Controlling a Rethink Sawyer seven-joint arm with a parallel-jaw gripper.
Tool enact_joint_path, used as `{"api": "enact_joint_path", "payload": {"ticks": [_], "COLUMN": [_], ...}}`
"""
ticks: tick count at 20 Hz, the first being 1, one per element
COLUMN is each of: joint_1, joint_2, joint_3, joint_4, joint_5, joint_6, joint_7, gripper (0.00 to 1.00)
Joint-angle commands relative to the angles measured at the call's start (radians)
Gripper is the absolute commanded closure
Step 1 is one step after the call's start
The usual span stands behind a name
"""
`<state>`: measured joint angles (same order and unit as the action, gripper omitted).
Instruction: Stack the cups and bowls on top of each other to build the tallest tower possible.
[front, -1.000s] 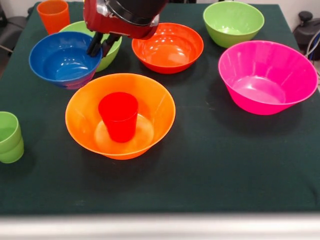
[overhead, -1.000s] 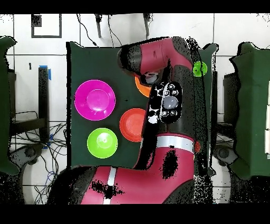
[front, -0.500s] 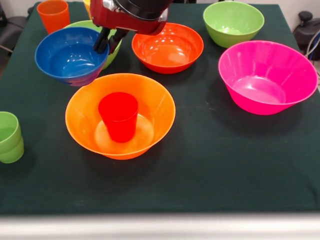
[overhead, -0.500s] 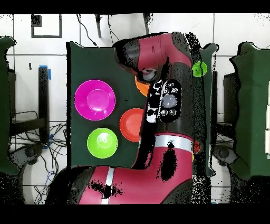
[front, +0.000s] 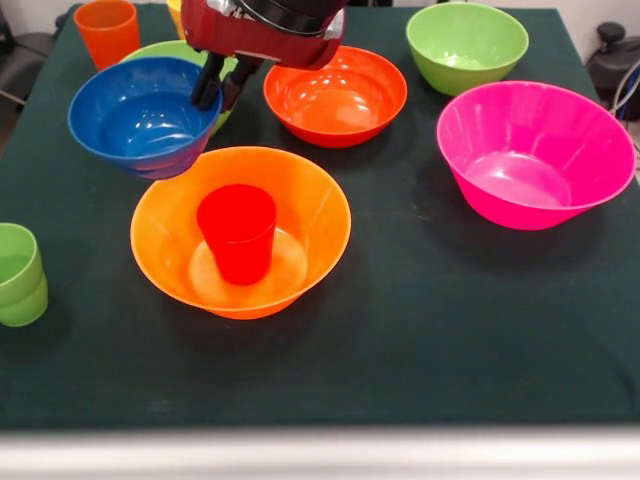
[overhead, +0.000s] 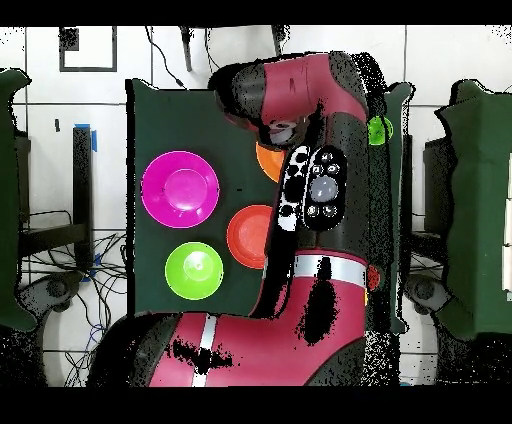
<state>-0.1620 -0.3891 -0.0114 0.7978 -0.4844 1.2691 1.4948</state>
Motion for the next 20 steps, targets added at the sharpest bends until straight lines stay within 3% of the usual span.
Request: {"api": "enact_joint_path", "payload": {"ticks": [1, 20], "joint_1": [0.032, 0.077], "joint_2": [0.078, 0.126], "joint_3": [0.067, 0.034], "joint_4": [-0.038, -0.092], "joint_5": [0.032, 0.105], "joint_6": [0.107, 0.132], "joint_7": [0.054, 0.121], "gripper": [1.0, 1.0]}}
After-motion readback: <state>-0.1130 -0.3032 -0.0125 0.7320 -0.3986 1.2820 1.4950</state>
